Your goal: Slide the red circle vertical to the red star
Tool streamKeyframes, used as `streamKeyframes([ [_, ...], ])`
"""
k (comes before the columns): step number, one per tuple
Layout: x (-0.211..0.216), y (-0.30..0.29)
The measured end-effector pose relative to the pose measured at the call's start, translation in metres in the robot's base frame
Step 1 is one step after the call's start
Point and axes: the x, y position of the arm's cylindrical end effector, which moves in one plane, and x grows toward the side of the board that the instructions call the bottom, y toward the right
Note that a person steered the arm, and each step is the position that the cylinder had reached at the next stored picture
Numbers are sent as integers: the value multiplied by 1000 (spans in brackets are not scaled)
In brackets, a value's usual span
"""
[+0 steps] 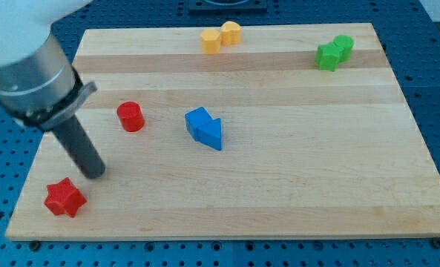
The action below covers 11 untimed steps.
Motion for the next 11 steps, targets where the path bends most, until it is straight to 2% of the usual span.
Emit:
streamKeyframes([
  [2,-114,0],
  [5,-116,66],
  [6,-95,61],
  [9,33,1],
  [10,39,12],
  [11,36,65],
])
